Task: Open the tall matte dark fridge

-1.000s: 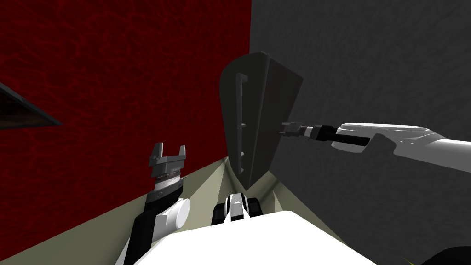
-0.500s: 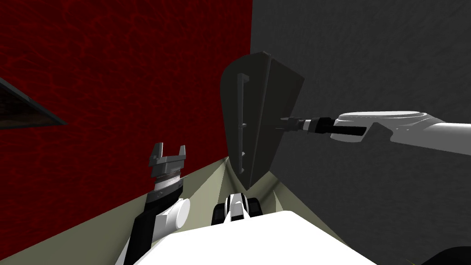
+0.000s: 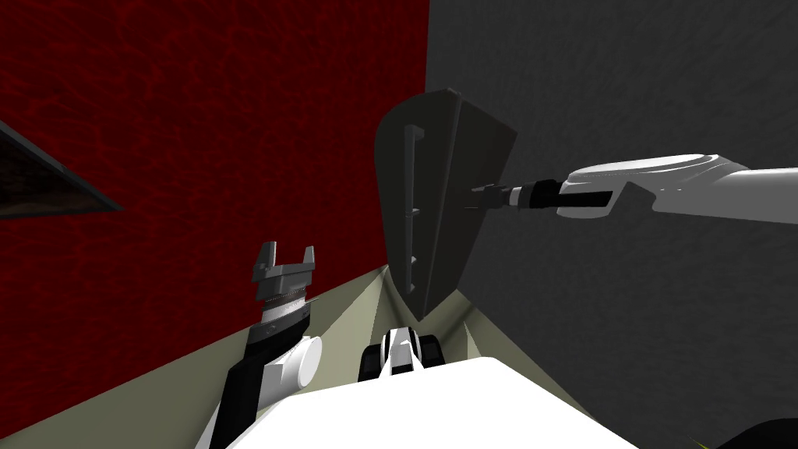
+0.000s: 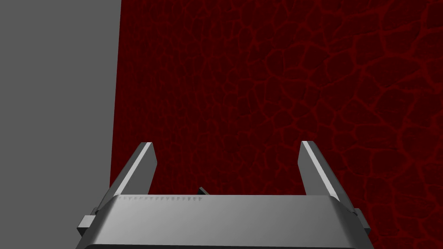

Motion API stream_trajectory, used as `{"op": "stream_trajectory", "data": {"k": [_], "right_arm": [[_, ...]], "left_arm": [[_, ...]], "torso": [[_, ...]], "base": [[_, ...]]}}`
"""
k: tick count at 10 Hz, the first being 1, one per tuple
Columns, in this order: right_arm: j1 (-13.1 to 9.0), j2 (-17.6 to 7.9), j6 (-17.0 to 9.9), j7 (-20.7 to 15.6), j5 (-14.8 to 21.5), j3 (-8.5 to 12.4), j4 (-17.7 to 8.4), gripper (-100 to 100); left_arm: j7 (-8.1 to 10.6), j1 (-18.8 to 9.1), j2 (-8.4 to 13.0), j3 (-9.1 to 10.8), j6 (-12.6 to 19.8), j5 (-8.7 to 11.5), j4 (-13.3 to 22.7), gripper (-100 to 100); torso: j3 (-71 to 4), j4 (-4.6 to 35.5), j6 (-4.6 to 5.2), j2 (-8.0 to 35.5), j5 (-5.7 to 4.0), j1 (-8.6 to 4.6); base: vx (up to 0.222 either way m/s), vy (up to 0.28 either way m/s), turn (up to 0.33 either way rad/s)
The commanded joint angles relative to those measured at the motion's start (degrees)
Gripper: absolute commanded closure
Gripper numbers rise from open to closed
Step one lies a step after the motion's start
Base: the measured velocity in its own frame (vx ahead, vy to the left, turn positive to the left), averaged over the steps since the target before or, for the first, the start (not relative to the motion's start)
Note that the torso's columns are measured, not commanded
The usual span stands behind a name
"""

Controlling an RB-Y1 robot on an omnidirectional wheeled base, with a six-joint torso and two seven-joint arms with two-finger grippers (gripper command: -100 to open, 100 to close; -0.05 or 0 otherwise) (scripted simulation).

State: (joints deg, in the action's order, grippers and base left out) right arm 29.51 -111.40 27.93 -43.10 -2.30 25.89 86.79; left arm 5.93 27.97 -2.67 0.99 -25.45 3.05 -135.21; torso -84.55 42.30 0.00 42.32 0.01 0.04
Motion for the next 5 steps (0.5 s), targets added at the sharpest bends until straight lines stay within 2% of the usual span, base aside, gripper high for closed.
{"op": "stream_trajectory", "data": {"k": [1, 2, 4, 5], "right_arm": [[-0.04, -3.45, 0.03, -0.74, 0.03, 0.53, -1.03, -100], [-0.42, -5.28, -0.11, -1.48, 0.2, 1.58, -3.08, -100], [-0.42, -6.83, -0.11, -1.44, 1.23, 1.58, -3.08, -100], [-0.42, -7.66, -0.11, -1.48, 0.25, 1.58, -3.08, -100]], "left_arm": [[0.0, 0.0, 0.0, 0.0, 0.0, 0.0, 0.0, 0], [0.0, 0.0, 0.0, 0.0, 0.0, 0.0, 0.0, 0], [0.0, 0.0, 0.0, 0.0, 0.0, 0.0, 0.0, 0], [0.0, 0.0, 0.0, 0.0, 0.0, 0.0, 0.0, 0]], "torso": [[0.0, -0.01, 0.01, -0.01, -0.02, -0.05], [-0.03, -0.02, 0.0, -0.06, -0.04, -0.09], [-0.01, -0.01, 0.0, -0.02, -0.01, -0.03], [-0.06, -0.01, -0.07, -0.08, 0.03, 0.01]], "base": [[-0.011, 0.008, -0.001], [-0.024, 0.016, 0.013], [-0.019, 0.012, -0.006], [-0.004, -0.004, -0.014]]}}
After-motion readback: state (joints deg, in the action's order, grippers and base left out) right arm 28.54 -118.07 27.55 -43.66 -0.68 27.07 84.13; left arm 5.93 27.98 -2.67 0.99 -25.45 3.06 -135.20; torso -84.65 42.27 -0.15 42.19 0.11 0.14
